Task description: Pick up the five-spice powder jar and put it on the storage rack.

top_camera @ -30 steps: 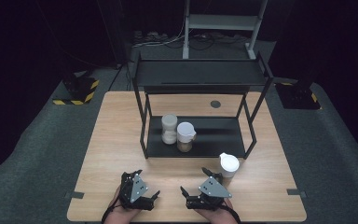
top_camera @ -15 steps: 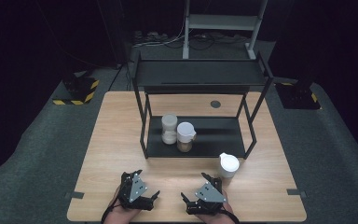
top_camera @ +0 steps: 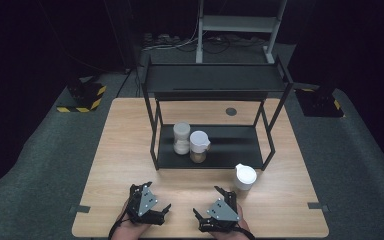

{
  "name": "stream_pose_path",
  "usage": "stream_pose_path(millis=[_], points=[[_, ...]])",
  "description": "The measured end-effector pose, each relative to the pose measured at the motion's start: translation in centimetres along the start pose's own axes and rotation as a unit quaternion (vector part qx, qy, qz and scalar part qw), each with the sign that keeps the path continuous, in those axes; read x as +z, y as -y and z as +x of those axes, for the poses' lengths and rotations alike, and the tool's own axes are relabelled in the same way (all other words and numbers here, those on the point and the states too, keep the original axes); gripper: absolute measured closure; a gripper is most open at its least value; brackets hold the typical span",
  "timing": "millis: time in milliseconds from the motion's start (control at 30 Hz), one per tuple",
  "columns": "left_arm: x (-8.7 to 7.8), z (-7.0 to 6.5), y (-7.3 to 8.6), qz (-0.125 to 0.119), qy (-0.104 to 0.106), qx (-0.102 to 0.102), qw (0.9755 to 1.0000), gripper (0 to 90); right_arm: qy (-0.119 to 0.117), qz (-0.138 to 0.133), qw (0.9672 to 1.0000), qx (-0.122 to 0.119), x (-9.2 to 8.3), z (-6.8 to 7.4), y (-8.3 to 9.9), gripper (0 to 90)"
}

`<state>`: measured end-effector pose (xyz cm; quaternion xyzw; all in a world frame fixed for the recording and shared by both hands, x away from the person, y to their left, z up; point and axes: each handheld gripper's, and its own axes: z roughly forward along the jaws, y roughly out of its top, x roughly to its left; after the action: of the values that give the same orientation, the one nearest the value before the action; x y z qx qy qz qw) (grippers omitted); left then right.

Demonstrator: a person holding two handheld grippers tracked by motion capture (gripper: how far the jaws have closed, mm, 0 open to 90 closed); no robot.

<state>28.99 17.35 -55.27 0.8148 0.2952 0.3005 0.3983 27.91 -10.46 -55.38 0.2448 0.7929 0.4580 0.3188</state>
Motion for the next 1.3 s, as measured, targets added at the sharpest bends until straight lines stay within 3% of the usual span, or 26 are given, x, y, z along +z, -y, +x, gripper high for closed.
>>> stream_pose_path(millis=[600, 1300], points=[[0.1, -0.2, -0.1, 0.006, -0.004, 0.011, 0.9999, 0.9, -0.007, -0.004, 1.0, 0.003, -0.1, -0.1, 0.0, 0.1], [0.1, -0.2, 0.0, 0.002, -0.004, 0.007, 1.0, 0.9, -0.022, -0.047, 0.9986, 0.015, -1.8, -0.4, -1.8, 0.1]])
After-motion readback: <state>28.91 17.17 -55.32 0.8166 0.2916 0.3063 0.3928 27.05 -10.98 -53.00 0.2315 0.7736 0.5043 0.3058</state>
